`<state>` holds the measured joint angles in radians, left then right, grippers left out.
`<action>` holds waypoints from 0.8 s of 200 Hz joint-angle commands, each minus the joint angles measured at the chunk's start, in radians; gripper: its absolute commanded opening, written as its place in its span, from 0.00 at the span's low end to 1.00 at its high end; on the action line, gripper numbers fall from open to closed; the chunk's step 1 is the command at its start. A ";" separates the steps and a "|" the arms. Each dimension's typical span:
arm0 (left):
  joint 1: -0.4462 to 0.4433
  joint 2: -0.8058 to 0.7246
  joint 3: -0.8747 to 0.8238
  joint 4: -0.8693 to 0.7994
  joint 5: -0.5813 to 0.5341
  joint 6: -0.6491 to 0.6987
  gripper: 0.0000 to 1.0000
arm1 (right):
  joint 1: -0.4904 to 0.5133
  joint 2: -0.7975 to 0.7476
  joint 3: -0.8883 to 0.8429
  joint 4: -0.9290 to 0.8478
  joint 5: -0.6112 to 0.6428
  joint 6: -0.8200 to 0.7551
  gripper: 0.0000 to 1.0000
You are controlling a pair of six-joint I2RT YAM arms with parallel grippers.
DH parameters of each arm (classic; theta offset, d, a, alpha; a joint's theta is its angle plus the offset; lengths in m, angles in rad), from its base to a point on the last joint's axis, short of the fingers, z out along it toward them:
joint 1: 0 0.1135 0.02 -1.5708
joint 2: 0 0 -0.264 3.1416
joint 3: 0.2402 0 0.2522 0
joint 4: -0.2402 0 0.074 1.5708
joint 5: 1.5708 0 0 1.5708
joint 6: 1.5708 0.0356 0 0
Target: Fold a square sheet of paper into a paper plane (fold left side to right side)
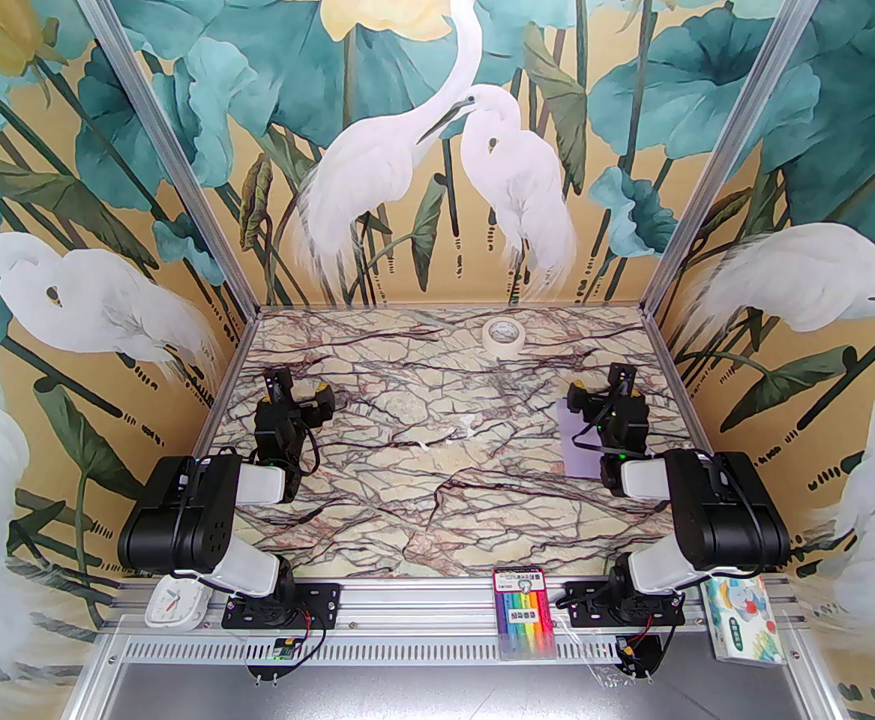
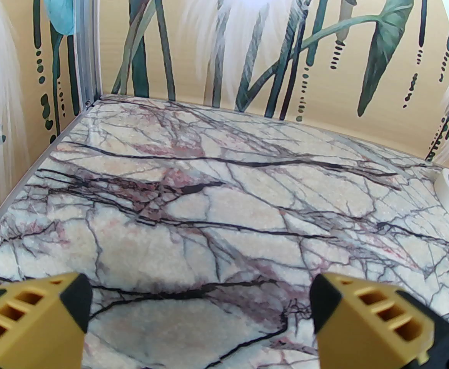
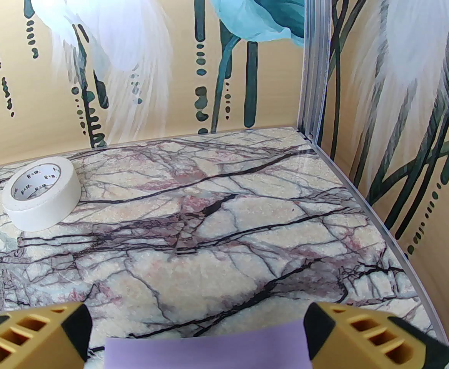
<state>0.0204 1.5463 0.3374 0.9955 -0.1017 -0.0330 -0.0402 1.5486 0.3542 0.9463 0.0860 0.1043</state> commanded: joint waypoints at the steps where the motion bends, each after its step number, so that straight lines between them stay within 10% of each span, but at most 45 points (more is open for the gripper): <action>1: 0.003 0.004 0.012 -0.006 0.003 -0.002 0.99 | 0.008 0.004 0.009 -0.003 0.017 0.002 0.99; 160: 0.003 0.005 0.026 -0.031 0.018 0.002 1.00 | 0.008 0.004 0.008 -0.004 0.017 0.002 0.99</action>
<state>0.0204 1.5463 0.3435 0.9829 -0.0978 -0.0326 -0.0383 1.5486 0.3542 0.9463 0.0860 0.1043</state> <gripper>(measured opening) 0.995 0.992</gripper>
